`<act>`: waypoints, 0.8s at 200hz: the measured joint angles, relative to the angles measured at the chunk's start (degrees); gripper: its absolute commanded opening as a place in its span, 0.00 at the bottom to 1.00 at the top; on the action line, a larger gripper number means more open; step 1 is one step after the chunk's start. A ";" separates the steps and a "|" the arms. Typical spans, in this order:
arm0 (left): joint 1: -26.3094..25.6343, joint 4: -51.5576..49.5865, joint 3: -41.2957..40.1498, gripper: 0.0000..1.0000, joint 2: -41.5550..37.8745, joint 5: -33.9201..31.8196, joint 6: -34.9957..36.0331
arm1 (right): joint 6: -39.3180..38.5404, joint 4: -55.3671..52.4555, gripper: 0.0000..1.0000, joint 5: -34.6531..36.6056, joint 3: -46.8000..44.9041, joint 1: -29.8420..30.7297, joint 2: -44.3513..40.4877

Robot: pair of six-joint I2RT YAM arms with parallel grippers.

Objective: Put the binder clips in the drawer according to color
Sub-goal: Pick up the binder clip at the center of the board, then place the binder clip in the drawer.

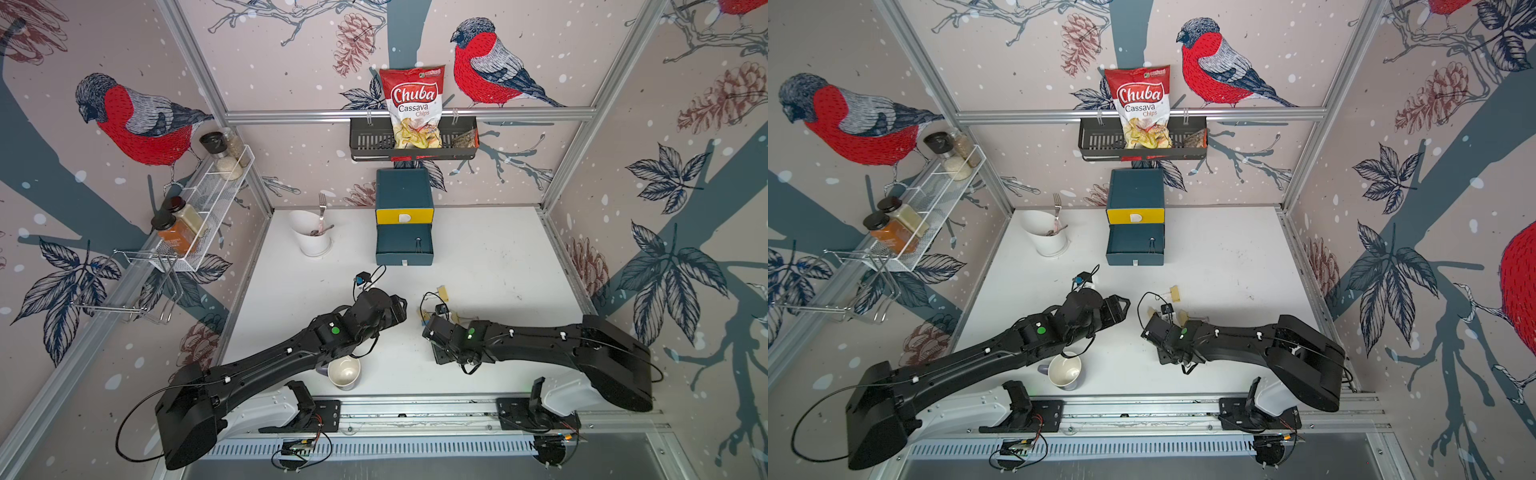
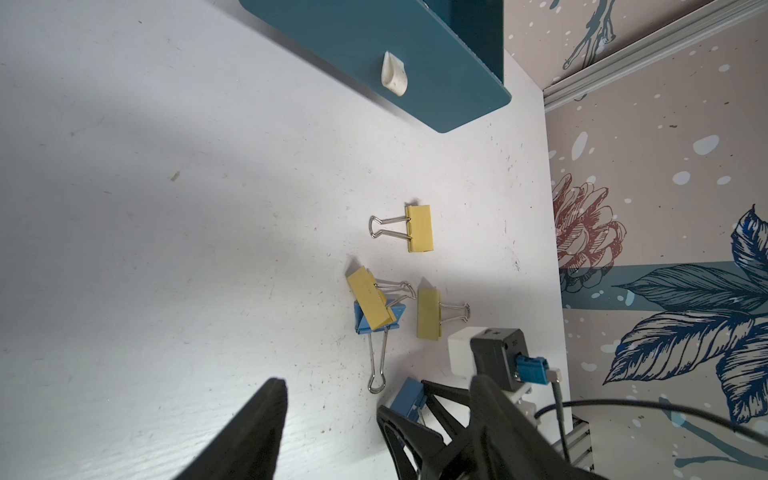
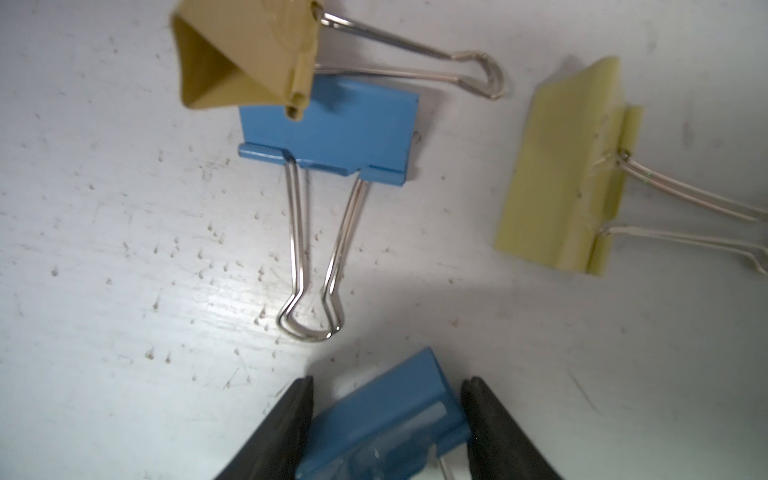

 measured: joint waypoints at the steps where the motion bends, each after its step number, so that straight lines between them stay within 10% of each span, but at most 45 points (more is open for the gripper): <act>1: 0.00 0.00 -0.02 0.73 0.02 0.00 0.00 | 0.02 0.00 0.52 0.00 -0.02 -0.09 -0.04; 77: -0.04 0.96 -0.42 0.73 2.23 1.88 0.00 | -2.82 -9.05 0.46 -0.61 7.56 -8.15 -6.14; 160: -3.80 2.89 -0.92 0.70 6.43 2.36 -2.01 | -11.96 -5.84 0.46 0.02 39.50 -17.35 5.79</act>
